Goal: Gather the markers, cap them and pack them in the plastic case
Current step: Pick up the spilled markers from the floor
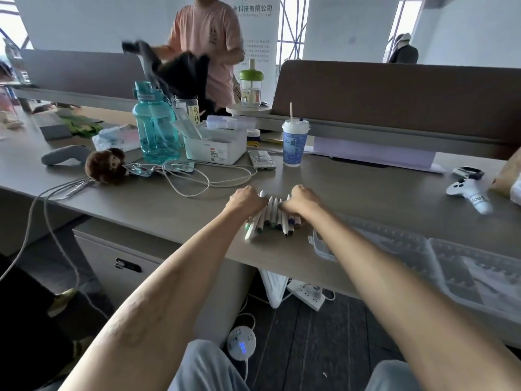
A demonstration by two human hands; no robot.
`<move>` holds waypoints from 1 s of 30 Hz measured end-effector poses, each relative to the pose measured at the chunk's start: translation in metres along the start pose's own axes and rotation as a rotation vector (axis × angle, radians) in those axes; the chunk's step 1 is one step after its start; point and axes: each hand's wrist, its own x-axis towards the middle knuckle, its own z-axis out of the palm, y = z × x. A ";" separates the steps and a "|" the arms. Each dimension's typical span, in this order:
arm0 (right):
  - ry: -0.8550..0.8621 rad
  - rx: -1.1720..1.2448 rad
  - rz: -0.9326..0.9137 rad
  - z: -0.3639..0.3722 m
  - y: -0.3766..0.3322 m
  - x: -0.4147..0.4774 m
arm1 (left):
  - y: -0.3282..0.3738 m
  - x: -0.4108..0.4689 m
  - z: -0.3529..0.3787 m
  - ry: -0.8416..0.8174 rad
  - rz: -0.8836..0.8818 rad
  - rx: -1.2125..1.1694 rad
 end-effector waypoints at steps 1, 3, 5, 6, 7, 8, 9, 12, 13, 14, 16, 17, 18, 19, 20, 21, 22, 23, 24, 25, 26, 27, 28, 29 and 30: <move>0.004 -0.005 -0.005 -0.001 0.001 -0.001 | -0.002 0.000 0.000 -0.002 0.005 -0.013; 0.020 -0.019 -0.029 -0.003 0.003 -0.003 | -0.005 -0.002 -0.002 -0.012 0.011 -0.040; 0.040 -0.035 -0.059 -0.003 0.005 -0.004 | -0.008 -0.005 -0.005 -0.009 0.010 -0.089; 0.053 -0.043 -0.072 -0.002 0.006 -0.005 | -0.010 -0.006 -0.006 -0.005 0.007 -0.116; 0.067 -0.051 -0.086 -0.001 0.007 -0.006 | -0.012 -0.008 -0.007 -0.005 0.004 -0.133; 0.078 -0.059 -0.100 0.000 0.008 -0.007 | -0.014 -0.009 -0.009 -0.013 0.008 -0.135; 0.086 -0.068 -0.111 0.001 0.008 -0.008 | -0.015 -0.012 -0.010 -0.028 0.016 -0.129; 0.098 -0.089 -0.122 0.002 0.009 -0.013 | -0.017 -0.018 -0.012 -0.092 0.023 -0.153; 0.102 -0.097 -0.124 0.003 0.010 -0.013 | -0.018 -0.020 -0.012 -0.097 0.024 -0.161; 0.107 -0.104 -0.125 0.003 0.010 -0.013 | -0.018 -0.021 -0.012 -0.097 0.029 -0.161; 0.120 -0.104 -0.127 0.005 0.012 -0.013 | -0.020 -0.021 -0.011 -0.087 0.052 -0.153; 0.126 -0.103 -0.130 0.005 0.012 -0.014 | -0.021 -0.020 -0.011 -0.074 0.069 -0.139; 0.130 -0.105 -0.133 0.006 0.013 -0.014 | -0.022 -0.019 -0.010 -0.053 0.084 -0.111; 0.134 -0.106 -0.136 0.007 0.014 -0.013 | -0.022 -0.017 -0.009 -0.031 0.098 -0.077; 0.136 -0.107 -0.140 0.007 0.015 -0.013 | -0.022 -0.016 -0.008 -0.014 0.110 -0.041; 0.137 -0.109 -0.146 0.008 0.016 -0.012 | -0.022 -0.014 -0.007 -0.002 0.115 -0.012; 0.136 -0.110 -0.151 0.008 0.017 -0.012 | -0.021 -0.012 -0.006 0.012 0.118 0.010; 0.136 -0.110 -0.157 0.008 0.018 -0.011 | -0.021 -0.012 -0.006 0.026 0.113 0.026; 0.135 -0.110 -0.165 0.009 0.019 -0.011 | -0.021 -0.011 -0.005 0.038 0.104 0.037; 0.136 -0.109 -0.174 0.009 0.021 -0.010 | -0.021 -0.010 -0.005 0.053 0.097 0.046; 0.136 -0.108 -0.182 0.009 0.022 -0.009 | -0.021 -0.009 -0.003 0.070 0.093 0.053; 0.139 -0.107 -0.192 0.009 0.024 -0.008 | -0.021 -0.008 -0.003 0.085 0.090 0.060; 0.142 -0.106 -0.203 0.009 0.025 -0.008 | -0.021 -0.008 -0.002 0.099 0.091 0.067; 0.145 -0.105 -0.214 0.009 0.027 -0.008 | -0.020 -0.007 -0.002 0.112 0.099 0.075; 0.150 -0.104 -0.222 0.009 0.028 -0.007 | -0.021 -0.007 -0.001 0.124 0.112 0.081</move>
